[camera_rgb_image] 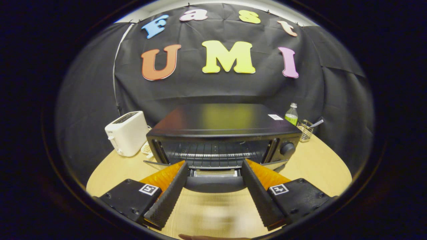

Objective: Open the toaster oven, put the food inside, and close the toaster oven door.

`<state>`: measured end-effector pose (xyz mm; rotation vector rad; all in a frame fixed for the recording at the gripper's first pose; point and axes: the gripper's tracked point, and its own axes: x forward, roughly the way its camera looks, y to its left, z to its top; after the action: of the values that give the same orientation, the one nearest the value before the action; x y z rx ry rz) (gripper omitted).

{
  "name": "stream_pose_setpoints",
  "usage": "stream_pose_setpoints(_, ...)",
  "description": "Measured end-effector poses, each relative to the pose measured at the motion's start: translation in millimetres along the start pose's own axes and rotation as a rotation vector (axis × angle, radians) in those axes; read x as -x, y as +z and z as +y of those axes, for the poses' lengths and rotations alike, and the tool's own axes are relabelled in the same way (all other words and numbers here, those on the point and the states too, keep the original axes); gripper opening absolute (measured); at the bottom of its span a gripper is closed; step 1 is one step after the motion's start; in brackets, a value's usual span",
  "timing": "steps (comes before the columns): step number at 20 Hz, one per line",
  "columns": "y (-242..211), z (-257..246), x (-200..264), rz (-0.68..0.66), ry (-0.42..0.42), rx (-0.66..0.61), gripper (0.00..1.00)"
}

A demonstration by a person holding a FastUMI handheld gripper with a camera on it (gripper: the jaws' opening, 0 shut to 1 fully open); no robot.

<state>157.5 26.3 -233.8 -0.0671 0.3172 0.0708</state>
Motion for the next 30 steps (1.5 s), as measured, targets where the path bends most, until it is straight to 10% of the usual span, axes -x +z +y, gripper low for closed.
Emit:
stream_pose_setpoints(20,-122,-19,27,0.135,0.095,-0.046,0.93)
stream_pose_setpoints(26,-80,31,93,0.156,0.396,-0.083,0.91)
stream_pose_setpoints(30,-91,76,119,0.414,0.61,-0.177,0.94)
